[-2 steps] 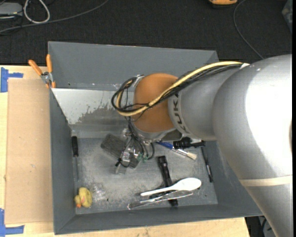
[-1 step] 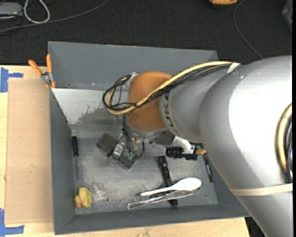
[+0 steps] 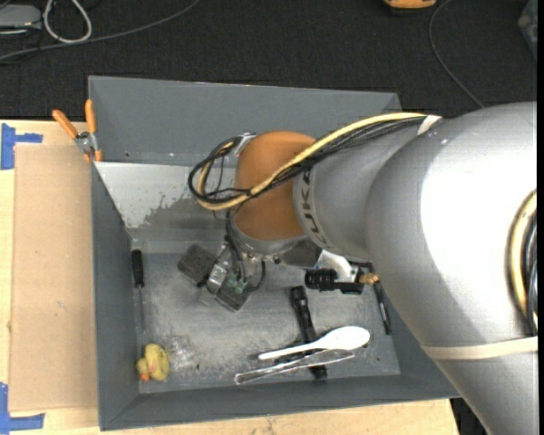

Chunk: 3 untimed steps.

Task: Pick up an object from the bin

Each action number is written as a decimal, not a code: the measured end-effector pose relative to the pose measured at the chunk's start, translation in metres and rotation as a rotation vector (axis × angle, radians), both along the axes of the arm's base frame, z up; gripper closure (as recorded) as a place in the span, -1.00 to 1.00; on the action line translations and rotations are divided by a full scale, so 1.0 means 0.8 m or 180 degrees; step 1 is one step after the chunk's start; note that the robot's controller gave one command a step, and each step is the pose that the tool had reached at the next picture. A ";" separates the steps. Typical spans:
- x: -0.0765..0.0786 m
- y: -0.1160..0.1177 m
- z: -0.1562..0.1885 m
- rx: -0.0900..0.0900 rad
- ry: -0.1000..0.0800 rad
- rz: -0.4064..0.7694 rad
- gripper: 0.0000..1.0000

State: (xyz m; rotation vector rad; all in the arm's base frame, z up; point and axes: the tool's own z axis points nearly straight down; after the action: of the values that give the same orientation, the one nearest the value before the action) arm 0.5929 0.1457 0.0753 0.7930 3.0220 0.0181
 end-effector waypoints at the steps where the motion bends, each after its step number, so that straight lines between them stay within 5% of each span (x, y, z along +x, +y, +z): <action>1: -0.003 -0.001 0.020 -0.0002 0.0023 -0.0005 1.00; 3: 0.000 -0.001 0.069 0.0002 0.0000 -0.0001 1.00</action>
Offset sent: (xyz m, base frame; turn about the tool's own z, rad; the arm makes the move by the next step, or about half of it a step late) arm -0.0015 -0.0005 0.0094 0.0008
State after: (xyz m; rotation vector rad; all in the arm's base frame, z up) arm 0.5932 0.1447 0.1305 0.7934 3.0220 0.0190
